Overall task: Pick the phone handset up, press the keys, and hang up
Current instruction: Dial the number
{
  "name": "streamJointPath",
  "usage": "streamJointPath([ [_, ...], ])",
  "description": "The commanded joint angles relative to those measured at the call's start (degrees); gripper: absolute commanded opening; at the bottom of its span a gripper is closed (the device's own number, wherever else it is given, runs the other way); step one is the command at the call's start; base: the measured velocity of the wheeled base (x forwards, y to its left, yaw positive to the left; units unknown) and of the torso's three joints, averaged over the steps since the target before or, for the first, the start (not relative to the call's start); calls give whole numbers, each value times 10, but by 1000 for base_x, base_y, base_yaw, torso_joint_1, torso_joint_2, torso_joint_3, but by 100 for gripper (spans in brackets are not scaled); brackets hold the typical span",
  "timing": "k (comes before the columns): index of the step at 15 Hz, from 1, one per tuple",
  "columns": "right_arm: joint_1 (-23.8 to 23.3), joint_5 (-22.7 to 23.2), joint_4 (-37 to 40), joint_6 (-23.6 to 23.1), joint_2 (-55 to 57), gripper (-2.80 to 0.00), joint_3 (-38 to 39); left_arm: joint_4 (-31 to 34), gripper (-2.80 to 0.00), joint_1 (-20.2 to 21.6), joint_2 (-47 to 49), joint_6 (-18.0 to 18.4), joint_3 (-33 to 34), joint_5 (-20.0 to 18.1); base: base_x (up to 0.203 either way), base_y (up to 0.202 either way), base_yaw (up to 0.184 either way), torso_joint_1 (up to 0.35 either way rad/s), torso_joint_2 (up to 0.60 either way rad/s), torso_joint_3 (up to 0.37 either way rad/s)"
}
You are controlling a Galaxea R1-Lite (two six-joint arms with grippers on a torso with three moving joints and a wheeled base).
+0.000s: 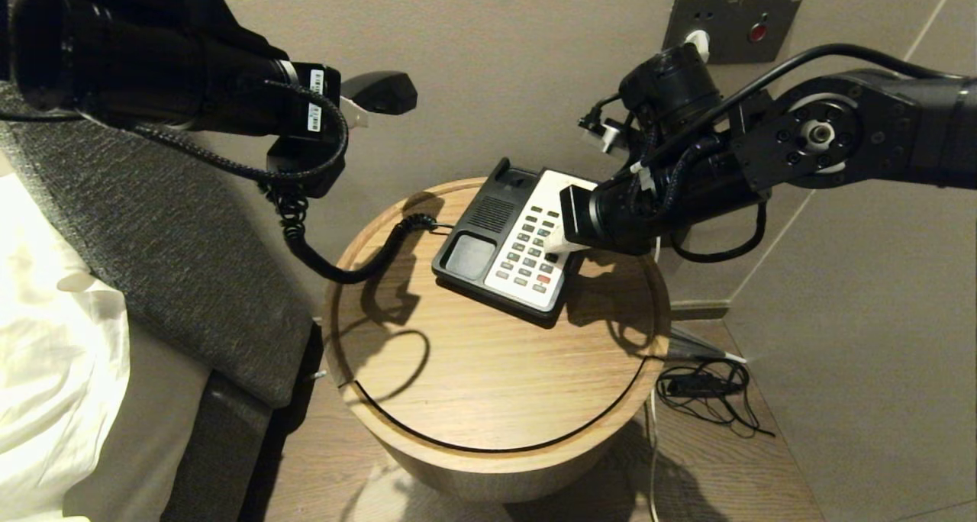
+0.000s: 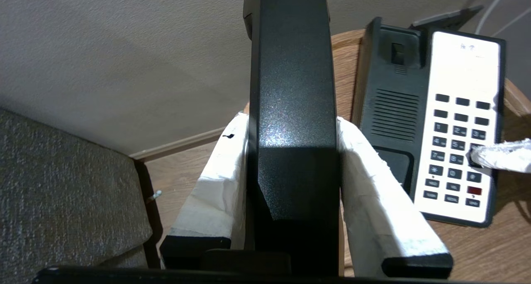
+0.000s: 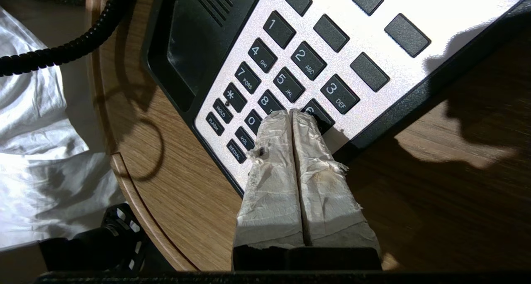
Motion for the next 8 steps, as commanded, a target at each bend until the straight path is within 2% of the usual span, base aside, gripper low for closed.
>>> streamJointPath([
  [1, -2, -3, 2, -1, 2, -280, -1, 1, -280, 0, 1, 0, 0, 0, 0, 0, 0, 0, 0, 0],
  [4, -2, -21, -1, -22, 4, -280, 5, 0, -280, 0, 3, 0, -1, 0, 0, 0, 0, 0, 0, 0],
  [8, -3, -22, -5, -20, 8, -280, 20, 0, -280, 0, 4, 0, 2, 0, 0, 0, 0, 0, 0, 0],
])
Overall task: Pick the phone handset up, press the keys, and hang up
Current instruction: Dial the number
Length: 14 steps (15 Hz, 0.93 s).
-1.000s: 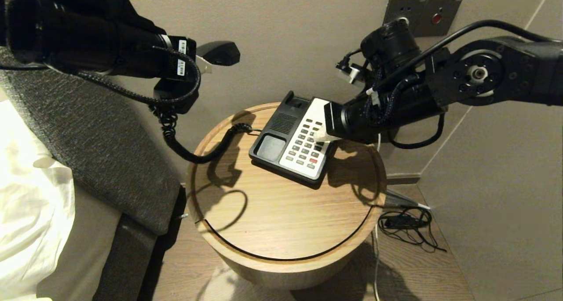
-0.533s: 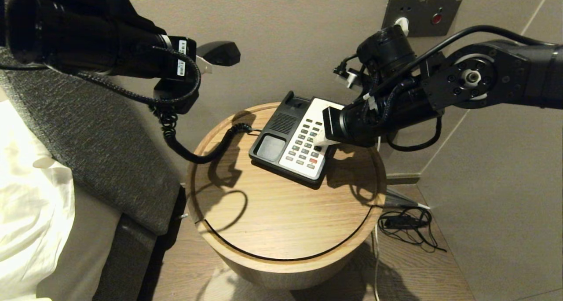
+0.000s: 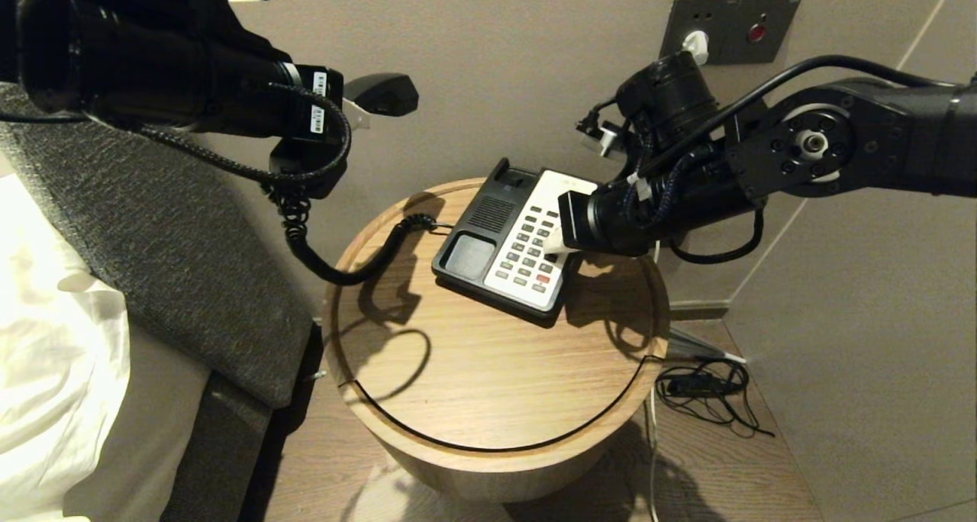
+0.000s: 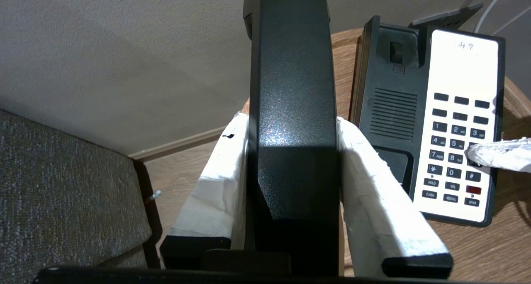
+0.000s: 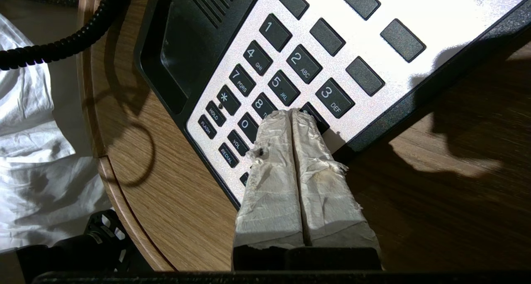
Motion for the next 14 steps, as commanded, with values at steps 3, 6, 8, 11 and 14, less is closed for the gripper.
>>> streamJointPath([
  [3, 1, 1, 5, 5, -13, -280, -7, -1, -280, 0, -1, 0, 7, 1, 0, 0, 0, 0, 0, 0],
  [6, 2, 1, 12, 7, -26, -280, -24, -1, -280, 0, -2, -1, 7, 1, 0, 0, 0, 0, 0, 0],
  [8, 3, 1, 18, 7, -27, -280, -23, -1, -280, 0, -3, 0, 7, 1, 0, 0, 0, 0, 0, 0],
  [11, 3, 5, 32, 7, -19, -280, -17, -1, -280, 0, -2, 0, 6, 1, 0, 0, 0, 0, 0, 0],
  [14, 4, 7, 34, 8, -9, -280, -15, -1, -280, 0, -2, 0, 8, 1, 0, 0, 0, 0, 0, 0],
])
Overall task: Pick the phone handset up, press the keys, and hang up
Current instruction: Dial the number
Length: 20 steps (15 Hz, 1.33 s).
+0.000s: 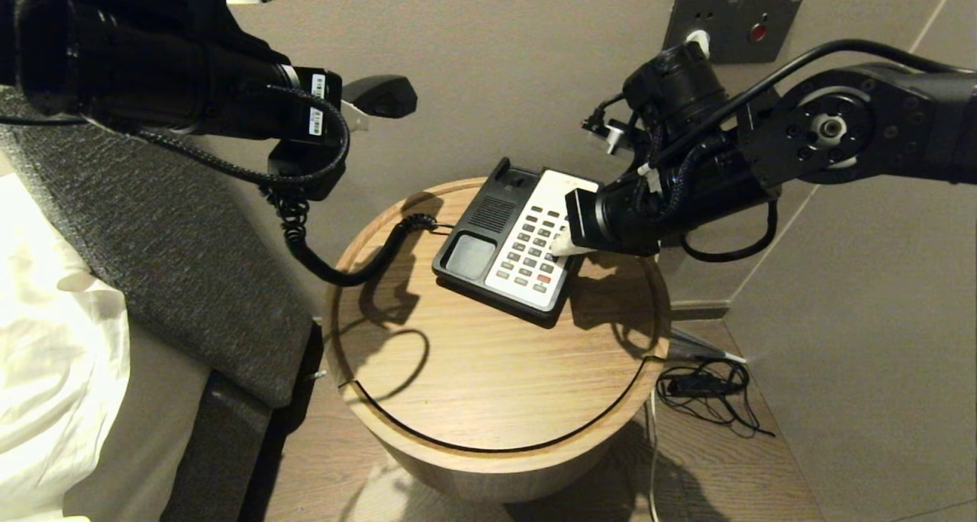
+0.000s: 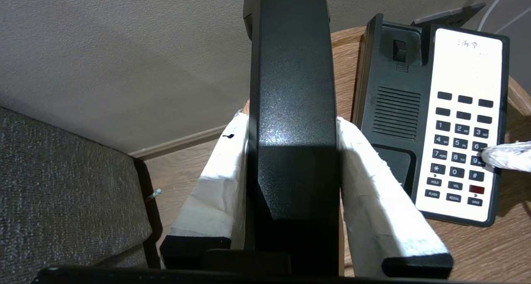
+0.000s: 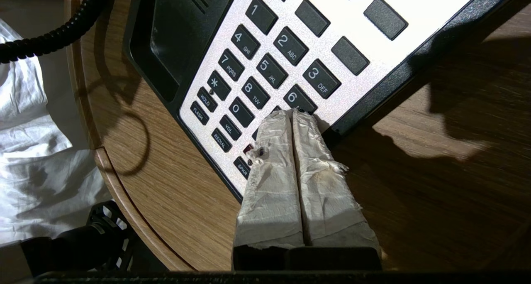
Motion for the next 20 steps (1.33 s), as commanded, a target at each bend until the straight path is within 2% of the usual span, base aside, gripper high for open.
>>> streamJointPath([
  [1, 2, 2, 3, 1, 4, -280, 0, 1, -280, 0, 1, -1, 2, 0, 0, 0, 0, 0, 0, 0],
  [14, 12, 1, 9, 2, -2, -280, 0, 4, -280, 1, -4, -6, 4, 0, 0, 0, 0, 0, 0, 0],
  [20, 36, 3, 51, 11, -35, -280, -12, 8, -280, 2, -14, -9, 10, 0, 0, 0, 0, 0, 0, 0],
])
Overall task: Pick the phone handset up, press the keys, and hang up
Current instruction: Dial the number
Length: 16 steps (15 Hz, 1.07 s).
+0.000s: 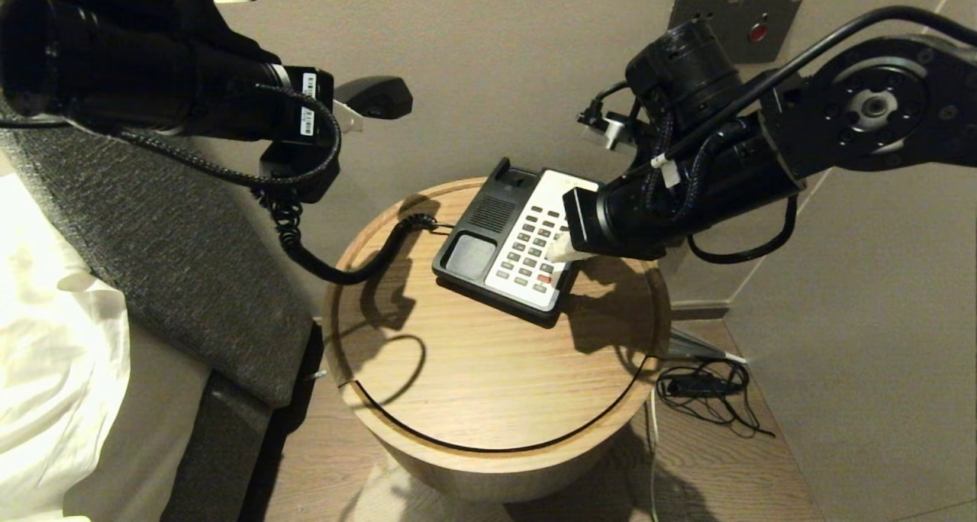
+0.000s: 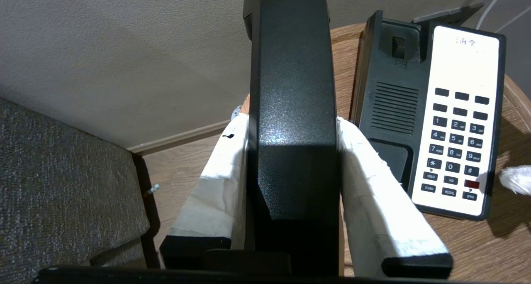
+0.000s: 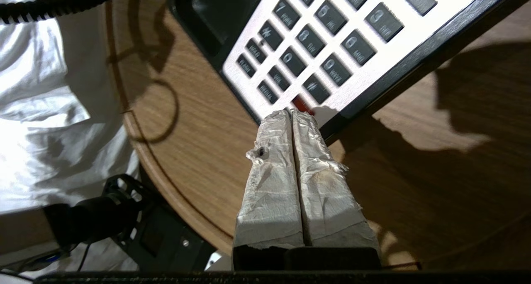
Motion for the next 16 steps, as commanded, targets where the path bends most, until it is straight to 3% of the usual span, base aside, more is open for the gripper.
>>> streamJointPath([
  [1, 5, 6, 4, 4, -7, -280, 1, 1, -280, 0, -2, 0, 2, 1, 0, 0, 0, 0, 0, 0],
  [16, 11, 13, 2, 4, 43, -280, 2, -4, -280, 8, -2, 0, 13, 2, 0, 0, 0, 0, 0, 0],
])
